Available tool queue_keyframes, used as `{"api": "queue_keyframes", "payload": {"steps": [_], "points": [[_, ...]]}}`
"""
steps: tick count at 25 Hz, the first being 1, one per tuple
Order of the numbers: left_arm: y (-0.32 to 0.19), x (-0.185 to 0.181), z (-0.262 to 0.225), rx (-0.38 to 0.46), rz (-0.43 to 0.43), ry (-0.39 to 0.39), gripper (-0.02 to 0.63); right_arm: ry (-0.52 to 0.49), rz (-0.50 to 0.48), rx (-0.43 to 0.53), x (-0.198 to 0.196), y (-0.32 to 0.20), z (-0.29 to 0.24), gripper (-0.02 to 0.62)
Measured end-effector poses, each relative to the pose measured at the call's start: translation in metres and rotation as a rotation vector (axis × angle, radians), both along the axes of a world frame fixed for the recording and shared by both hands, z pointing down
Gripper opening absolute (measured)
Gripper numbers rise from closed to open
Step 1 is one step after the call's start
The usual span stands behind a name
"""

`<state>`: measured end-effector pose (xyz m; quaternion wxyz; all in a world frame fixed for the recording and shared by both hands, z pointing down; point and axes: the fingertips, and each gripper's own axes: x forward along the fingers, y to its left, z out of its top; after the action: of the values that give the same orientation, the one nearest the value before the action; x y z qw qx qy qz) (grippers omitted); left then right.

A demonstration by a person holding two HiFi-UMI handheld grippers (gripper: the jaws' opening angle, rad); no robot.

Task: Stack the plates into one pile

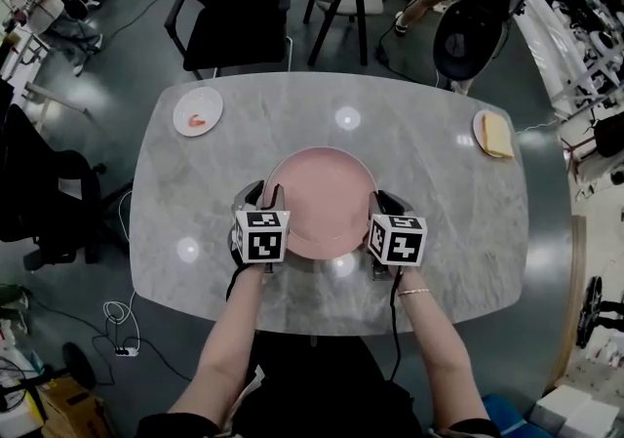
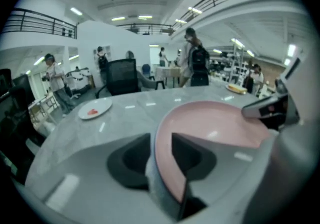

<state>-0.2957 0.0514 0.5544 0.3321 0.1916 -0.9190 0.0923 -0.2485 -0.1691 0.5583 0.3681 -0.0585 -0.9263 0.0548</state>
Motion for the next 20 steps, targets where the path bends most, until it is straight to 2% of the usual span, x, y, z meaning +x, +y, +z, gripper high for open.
{"api": "queue_keyframes", "payload": {"steps": [3,8,13,20], "points": [[0.007,-0.002,-0.004,0.03,-0.036,-0.007,0.128,-0.049,0.018,-0.009,-0.002,-0.004,-0.004,0.045],[0.014,-0.002,-0.02,0.1,-0.079,-0.036,0.108,-0.186,0.048,-0.039,-0.011,-0.011,-0.032,0.048],[0.014,0.0,-0.042,0.174,-0.094,-0.085,0.086,-0.285,0.025,-0.053,-0.013,-0.007,-0.062,0.041],[0.012,0.008,-0.082,0.212,-0.079,-0.188,0.054,-0.423,-0.005,-0.078,-0.005,0.002,-0.11,0.028]]}}
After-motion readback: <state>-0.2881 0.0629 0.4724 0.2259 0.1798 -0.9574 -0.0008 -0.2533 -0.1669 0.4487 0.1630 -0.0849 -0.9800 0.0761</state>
